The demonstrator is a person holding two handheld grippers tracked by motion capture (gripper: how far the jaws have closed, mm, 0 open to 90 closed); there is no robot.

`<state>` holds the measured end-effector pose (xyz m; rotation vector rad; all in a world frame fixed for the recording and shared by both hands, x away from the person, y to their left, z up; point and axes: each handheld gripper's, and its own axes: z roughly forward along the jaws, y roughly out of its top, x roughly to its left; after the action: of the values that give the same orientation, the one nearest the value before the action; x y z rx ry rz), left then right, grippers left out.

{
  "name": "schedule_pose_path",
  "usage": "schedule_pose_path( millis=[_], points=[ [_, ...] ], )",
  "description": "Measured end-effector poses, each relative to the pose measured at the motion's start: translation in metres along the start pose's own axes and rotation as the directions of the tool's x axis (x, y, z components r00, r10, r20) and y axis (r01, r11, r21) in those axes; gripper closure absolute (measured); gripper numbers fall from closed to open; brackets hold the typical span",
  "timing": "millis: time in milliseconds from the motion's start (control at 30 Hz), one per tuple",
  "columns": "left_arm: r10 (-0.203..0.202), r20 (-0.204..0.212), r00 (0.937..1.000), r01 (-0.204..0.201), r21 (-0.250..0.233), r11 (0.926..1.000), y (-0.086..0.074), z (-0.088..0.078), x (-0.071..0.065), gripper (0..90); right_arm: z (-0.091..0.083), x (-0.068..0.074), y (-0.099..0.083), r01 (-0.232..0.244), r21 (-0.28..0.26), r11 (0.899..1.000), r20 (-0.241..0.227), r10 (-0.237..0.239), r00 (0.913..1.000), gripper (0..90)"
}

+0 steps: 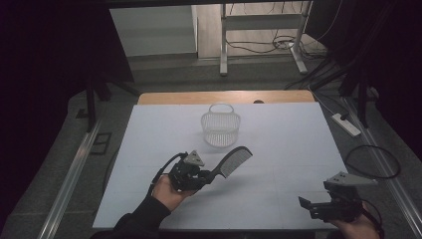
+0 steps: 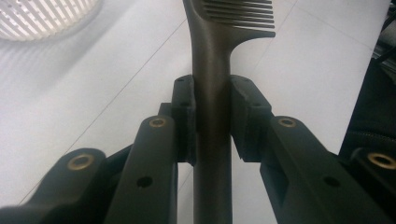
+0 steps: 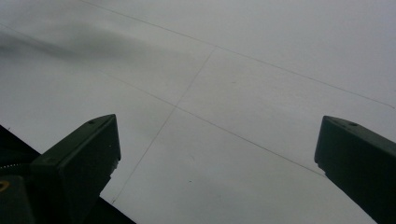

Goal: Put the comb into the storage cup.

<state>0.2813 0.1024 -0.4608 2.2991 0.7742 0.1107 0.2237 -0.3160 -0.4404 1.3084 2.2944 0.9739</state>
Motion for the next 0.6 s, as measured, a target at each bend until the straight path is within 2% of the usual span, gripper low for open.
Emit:
schedule_pose_path(
  millis=[133, 300, 600],
  points=[
    [0.000, 0.000, 1.0000, 0.000, -0.016, 0.9999, -0.001, -0.003, -0.001, 72.3, -0.002, 0.001, 0.000, 0.010, -0.013, 1.000, -0.004, -0.010, 0.9999, 0.0],
    [0.007, -0.006, 1.0000, -0.007, -0.034, 0.9994, -0.001, -0.008, -0.004, 72.3, -0.002, 0.003, 0.002, 0.011, -0.037, 0.999, -0.038, -0.013, 0.9992, 0.0],
    [0.009, -0.003, 1.0000, -0.009, -0.046, 0.9989, -0.004, -0.011, -0.007, 72.4, 0.000, 0.005, 0.015, 0.013, -0.120, 0.993, -0.113, -0.027, 0.9932, 0.0]
  ],
)
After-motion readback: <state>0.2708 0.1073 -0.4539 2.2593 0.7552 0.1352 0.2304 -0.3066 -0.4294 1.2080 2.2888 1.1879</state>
